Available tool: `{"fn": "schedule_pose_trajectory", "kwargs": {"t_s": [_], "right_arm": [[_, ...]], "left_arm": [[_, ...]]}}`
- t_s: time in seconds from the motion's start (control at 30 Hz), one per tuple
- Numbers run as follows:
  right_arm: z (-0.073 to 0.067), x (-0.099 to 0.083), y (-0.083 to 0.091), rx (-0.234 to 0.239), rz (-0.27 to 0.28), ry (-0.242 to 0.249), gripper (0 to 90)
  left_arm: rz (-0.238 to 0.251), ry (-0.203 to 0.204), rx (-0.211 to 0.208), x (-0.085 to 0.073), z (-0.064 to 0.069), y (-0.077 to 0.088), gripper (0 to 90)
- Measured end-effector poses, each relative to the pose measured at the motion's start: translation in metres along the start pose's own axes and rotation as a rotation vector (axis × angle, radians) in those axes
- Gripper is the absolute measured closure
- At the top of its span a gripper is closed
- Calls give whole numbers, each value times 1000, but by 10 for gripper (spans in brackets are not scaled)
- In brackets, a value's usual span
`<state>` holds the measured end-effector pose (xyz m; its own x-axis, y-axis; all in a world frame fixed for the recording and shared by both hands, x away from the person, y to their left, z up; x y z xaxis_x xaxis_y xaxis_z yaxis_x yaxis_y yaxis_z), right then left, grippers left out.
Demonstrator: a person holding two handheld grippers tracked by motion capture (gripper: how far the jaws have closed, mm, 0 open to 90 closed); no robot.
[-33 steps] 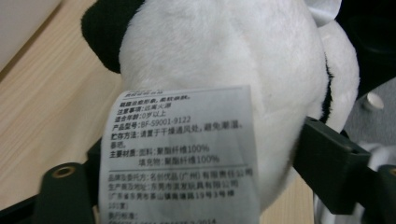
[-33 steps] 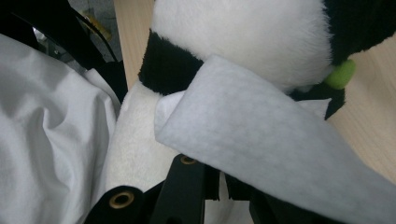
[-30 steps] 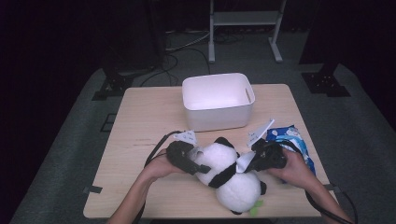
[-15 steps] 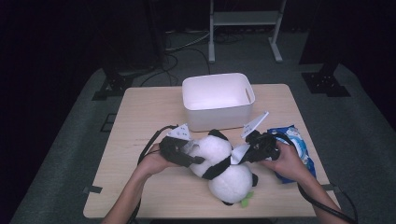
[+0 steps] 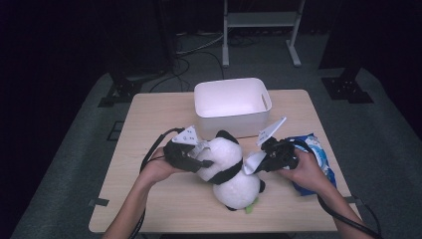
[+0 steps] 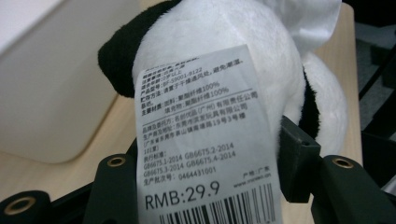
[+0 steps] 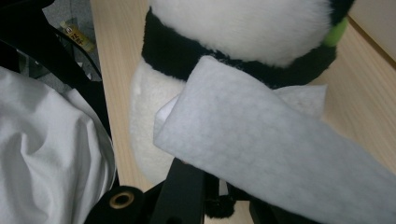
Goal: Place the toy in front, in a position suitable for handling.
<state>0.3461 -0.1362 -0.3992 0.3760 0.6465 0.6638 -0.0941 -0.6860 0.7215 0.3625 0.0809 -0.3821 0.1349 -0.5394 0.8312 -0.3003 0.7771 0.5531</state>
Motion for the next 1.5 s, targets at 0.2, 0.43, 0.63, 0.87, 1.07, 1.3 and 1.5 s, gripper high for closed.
{"fn": "schedule_pose_trajectory", "kwargs": {"t_s": [0.2, 0.43, 0.63, 0.87, 1.07, 1.3, 1.5], "right_arm": [[-4, 3, -14, 41, -8, 6, 852], [4, 16, 17, -15, 40, 10, 852], [2, 51, 38, -52, 50, 73, 852], [-2, 89, 33, -50, 42, 135, 851], [-12, 96, 15, -40, -20, 180, 851], [-18, 83, 20, -21, 10, 175, 852], [-23, 73, 31, -24, 22, 176, 852]], "left_arm": [[-32, -80, 23, 17, 2, 4, 452], [-23, -149, 0, 26, 21, -2, 451], [-23, -171, -18, 32, 33, -9, 449], [-26, -192, -33, 36, 38, -11, 447], [-30, -176, -55, 34, 41, -12, 410], [27, -110, -85, 33, 47, -9, 275], [27, -19, -88, 22, 42, -10, 93]]}}
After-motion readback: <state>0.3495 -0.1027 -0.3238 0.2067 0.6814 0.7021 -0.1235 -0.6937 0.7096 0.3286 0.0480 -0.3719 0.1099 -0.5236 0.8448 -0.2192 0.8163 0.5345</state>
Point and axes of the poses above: each handheld gripper's, and its own axes: y roughly backward along the jaws, x roughly out of its top, z roughly to its right, the point moved 6 cm from there along -y, roughly forward along the jaws, and after that the axes turned 7 degrees about z, right-handed, at the moved point
